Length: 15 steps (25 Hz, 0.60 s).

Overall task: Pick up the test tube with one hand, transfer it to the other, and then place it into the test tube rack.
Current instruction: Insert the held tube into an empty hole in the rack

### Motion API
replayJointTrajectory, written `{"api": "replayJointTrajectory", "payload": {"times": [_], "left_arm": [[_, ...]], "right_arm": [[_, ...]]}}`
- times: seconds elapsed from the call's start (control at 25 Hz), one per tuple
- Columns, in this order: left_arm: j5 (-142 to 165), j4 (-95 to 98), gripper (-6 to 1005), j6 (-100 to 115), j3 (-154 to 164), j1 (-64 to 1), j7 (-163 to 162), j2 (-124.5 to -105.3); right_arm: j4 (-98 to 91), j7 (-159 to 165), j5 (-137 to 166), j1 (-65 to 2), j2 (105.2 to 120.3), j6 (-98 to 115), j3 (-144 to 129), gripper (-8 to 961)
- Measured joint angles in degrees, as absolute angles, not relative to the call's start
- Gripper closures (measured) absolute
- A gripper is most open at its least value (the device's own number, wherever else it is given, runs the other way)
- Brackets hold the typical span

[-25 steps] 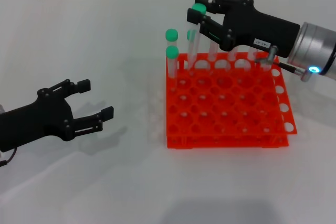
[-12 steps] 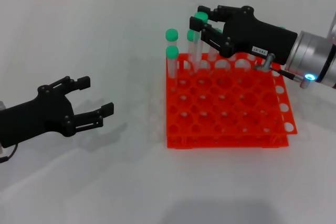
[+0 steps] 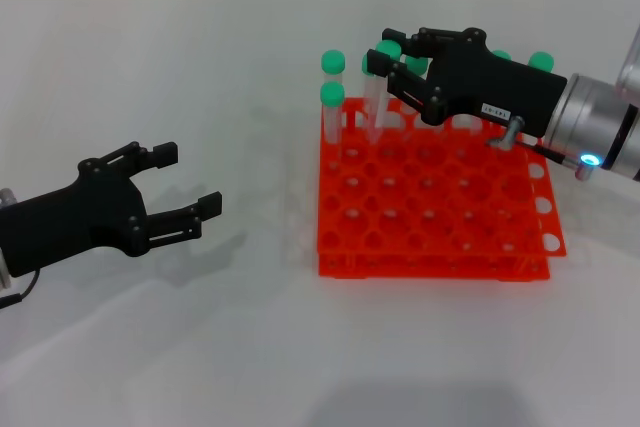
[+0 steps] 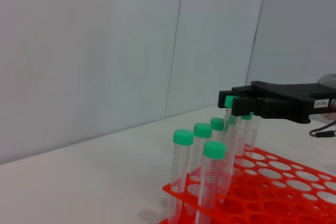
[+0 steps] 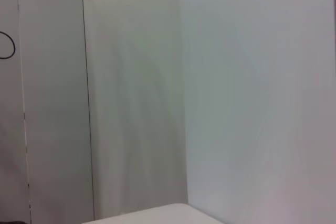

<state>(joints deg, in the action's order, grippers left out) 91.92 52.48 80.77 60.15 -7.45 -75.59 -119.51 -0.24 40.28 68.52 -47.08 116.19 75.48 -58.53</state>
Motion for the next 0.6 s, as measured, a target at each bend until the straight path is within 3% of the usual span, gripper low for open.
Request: {"api": "replayJointTrajectory", "payload": {"times": [0.6], "left_arm": [[92.0, 52.2, 105, 80.8, 60.0, -8.1, -75.2, -119.43]], "right_arm": [[-0.7, 41.3, 74.1, -47.7, 116.19, 74.0, -58.7, 689]]}}
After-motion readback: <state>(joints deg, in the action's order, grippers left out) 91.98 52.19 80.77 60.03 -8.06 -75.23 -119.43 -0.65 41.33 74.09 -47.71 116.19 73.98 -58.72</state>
